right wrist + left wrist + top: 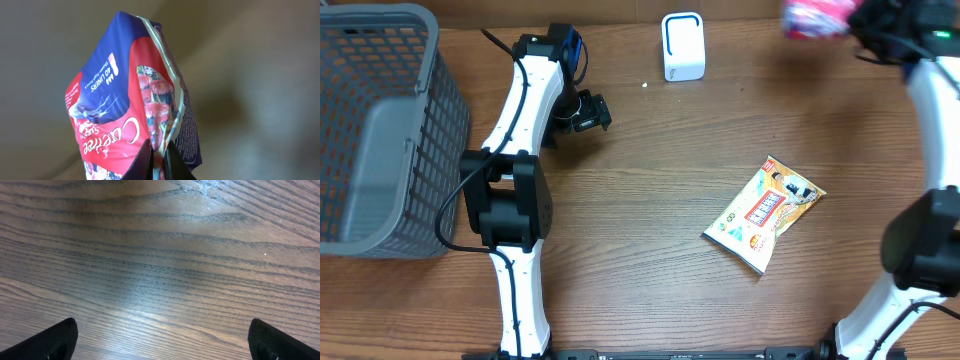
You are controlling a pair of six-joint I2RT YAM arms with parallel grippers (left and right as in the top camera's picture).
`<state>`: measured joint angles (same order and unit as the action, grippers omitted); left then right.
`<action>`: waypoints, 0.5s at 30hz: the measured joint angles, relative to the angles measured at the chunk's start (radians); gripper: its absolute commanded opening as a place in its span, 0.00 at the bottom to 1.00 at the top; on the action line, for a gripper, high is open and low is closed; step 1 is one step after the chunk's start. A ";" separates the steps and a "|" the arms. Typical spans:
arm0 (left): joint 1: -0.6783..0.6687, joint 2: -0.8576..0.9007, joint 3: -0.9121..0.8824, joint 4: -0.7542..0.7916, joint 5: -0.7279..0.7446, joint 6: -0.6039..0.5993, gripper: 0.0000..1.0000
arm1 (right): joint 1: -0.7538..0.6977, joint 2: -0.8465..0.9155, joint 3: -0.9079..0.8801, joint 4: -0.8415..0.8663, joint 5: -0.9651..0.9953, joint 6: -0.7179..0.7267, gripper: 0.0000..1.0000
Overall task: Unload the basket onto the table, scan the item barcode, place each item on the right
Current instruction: 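Carry the Carefree pack off the table to the right and release it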
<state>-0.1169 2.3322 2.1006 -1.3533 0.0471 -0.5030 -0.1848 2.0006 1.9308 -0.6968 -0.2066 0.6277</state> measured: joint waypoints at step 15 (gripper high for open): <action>0.000 0.000 0.000 0.000 0.000 0.000 1.00 | -0.524 0.019 0.000 -0.191 0.191 0.000 0.04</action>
<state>-0.1169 2.3322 2.1006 -1.3533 0.0471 -0.5030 -0.7086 2.0197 1.9305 -0.8875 -0.0154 0.6277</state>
